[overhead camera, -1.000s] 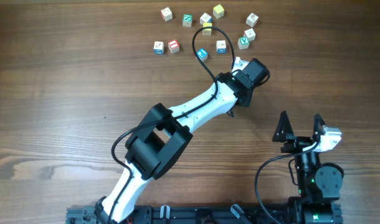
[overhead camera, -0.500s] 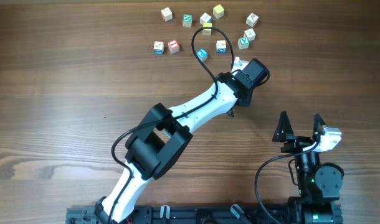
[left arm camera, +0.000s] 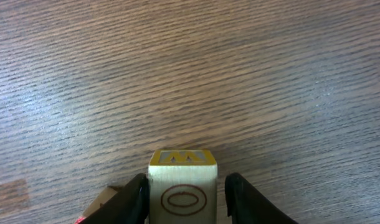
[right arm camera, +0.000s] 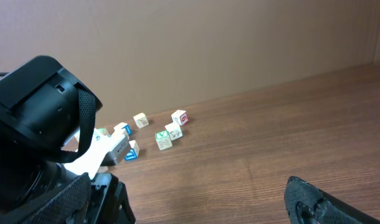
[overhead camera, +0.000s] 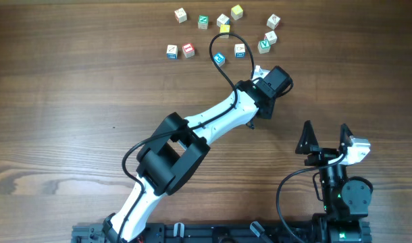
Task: Form a tower
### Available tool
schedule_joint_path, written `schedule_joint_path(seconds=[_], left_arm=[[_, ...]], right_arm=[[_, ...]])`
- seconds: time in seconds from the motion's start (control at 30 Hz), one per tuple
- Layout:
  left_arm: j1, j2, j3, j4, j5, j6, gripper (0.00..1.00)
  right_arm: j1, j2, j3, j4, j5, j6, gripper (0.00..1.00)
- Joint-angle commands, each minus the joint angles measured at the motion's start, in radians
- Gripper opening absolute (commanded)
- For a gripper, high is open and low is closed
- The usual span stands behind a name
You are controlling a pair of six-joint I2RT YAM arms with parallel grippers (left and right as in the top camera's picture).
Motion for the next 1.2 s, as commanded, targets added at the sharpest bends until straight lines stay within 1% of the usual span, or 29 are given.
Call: schedule_joint_path(seconds=[0.0, 0.13, 0.17, 0.3, 0.37, 0.47, 0.53, 0.6, 0.63, 0.73, 0.8, 0.83, 0.87, 0.97, 1.03, 1.13, 1.17], left_arm=[[-0.003, 0.010, -0.012, 0.021, 0.006, -0.010, 0.43], [0.005, 0.010, -0.012, 0.055, -0.068, -0.006, 0.51], [0.013, 0.009, -0.011, 0.065, -0.082, -0.006, 0.55], [0.066, -0.002, -0.010, 0.063, -0.086, 0.005, 0.58], [0.100, -0.025, -0.010, 0.058, -0.099, 0.051, 0.59], [0.168, -0.083, -0.010, 0.045, -0.119, 0.050, 0.61], [0.194, -0.106, -0.010, 0.031, -0.090, 0.050, 0.63], [0.201, -0.108, -0.010, 0.010, -0.043, 0.050, 0.63], [0.201, -0.108, -0.010, -0.006, -0.043, 0.050, 0.62], [0.201, -0.108, -0.010, -0.049, -0.026, 0.042, 0.57], [0.201, -0.108, -0.010, -0.048, 0.084, 0.043, 0.52], [0.200, -0.106, -0.010, -0.042, 0.111, 0.043, 0.23], [0.201, -0.104, -0.010, -0.031, 0.110, 0.043, 0.04], [0.200, -0.096, -0.010, 0.029, 0.112, 0.043, 0.04], [0.192, -0.071, -0.010, 0.066, 0.141, 0.053, 0.04], [0.191, -0.038, -0.010, 0.068, 0.172, 0.055, 0.04], [0.191, -0.027, -0.010, 0.075, 0.208, 0.074, 0.04]], right_arm=[[-0.005, -0.006, -0.001, 0.003, 0.006, -0.007, 1.00], [-0.005, -0.006, -0.001, 0.003, 0.006, -0.007, 1.00], [-0.005, -0.006, -0.001, 0.003, 0.006, -0.007, 1.00], [-0.005, -0.006, -0.001, 0.003, 0.006, -0.007, 1.00], [-0.005, -0.006, -0.001, 0.003, 0.006, -0.007, 1.00], [-0.005, -0.006, -0.001, 0.003, 0.006, -0.007, 1.00], [-0.005, -0.006, -0.001, 0.003, 0.006, -0.007, 1.00], [-0.005, -0.006, -0.001, 0.003, 0.006, -0.007, 1.00], [-0.005, -0.006, -0.001, 0.003, 0.006, -0.007, 1.00], [-0.005, -0.006, -0.001, 0.003, 0.006, -0.007, 1.00], [-0.005, -0.006, -0.001, 0.003, 0.006, -0.007, 1.00], [-0.005, -0.006, -0.001, 0.003, 0.006, -0.007, 1.00], [-0.005, -0.006, -0.001, 0.003, 0.006, -0.007, 1.00], [-0.005, -0.006, -0.001, 0.003, 0.006, -0.007, 1.00], [-0.005, -0.006, -0.001, 0.003, 0.006, -0.007, 1.00], [-0.005, -0.006, -0.001, 0.003, 0.006, -0.007, 1.00], [-0.005, -0.006, -0.001, 0.003, 0.006, -0.008, 1.00]])
